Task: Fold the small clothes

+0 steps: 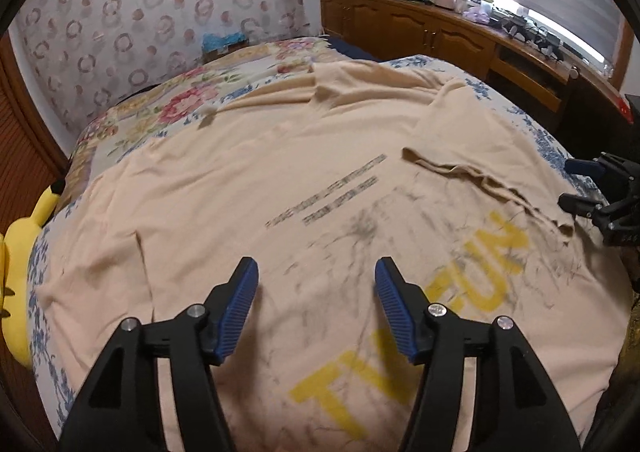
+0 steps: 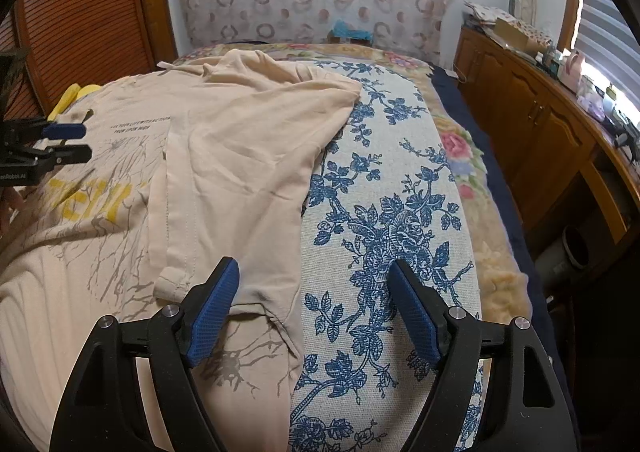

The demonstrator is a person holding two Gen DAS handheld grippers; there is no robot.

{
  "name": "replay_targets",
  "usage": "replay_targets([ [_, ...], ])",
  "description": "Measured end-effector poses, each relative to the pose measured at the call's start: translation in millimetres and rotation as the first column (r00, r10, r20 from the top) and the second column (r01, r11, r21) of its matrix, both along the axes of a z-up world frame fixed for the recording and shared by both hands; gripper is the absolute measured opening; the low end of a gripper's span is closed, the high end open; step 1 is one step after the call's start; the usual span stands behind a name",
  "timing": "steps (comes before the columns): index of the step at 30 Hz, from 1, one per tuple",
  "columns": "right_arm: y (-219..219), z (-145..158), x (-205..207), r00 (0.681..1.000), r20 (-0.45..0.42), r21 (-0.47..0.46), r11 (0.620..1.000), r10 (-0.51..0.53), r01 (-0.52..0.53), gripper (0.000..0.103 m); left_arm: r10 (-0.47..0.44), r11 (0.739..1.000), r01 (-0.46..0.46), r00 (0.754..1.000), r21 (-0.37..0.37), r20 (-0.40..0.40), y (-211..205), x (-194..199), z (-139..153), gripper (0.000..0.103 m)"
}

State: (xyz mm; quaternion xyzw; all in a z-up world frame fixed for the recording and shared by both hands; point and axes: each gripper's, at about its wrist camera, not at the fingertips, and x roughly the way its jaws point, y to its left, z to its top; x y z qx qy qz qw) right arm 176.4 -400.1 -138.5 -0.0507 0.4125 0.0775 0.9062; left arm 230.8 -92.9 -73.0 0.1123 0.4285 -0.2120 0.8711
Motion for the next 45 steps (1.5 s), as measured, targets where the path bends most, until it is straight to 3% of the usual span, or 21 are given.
replay_targets([
  [4,0,0,0,1.000,0.000,0.000,1.000,0.000,0.000,0.080,0.030,1.000,-0.030,0.999,0.002,-0.030,11,1,-10,0.061],
  [6,0,0,0,1.000,0.000,0.000,1.000,0.000,0.000,0.080,0.036,0.999,-0.037,0.999,-0.033,-0.033,17,1,-11,0.061],
  [13,-1,0,0,1.000,0.000,-0.001,1.000,-0.001,0.001,0.080,0.024,0.998,-0.023,0.999,-0.052,0.023,20,-6,-16,0.064],
  [24,-4,9,4,0.999,0.016,0.018,0.999,0.032,-0.032,0.080,0.029,0.998,-0.029,0.999,-0.056,0.014,24,-4,-14,0.066],
  [29,-1,33,36,0.997,0.059,0.030,0.998,0.054,-0.056,0.080,0.040,0.992,-0.043,0.999,-0.121,-0.022,37,0,-8,0.066],
  [33,5,41,74,0.994,0.057,0.032,0.995,0.092,-0.094,0.080,0.081,0.984,-0.078,0.997,-0.162,0.009,63,6,10,0.066],
  [39,23,43,141,0.988,0.028,0.055,0.987,0.150,-0.152,0.080,0.213,0.970,-0.204,0.975,-0.129,0.061,127,38,29,0.066],
  [45,44,31,197,0.981,-0.025,0.043,0.980,0.194,-0.193,0.078,0.347,0.934,-0.344,0.938,-0.092,0.021,192,75,8,0.066],
])
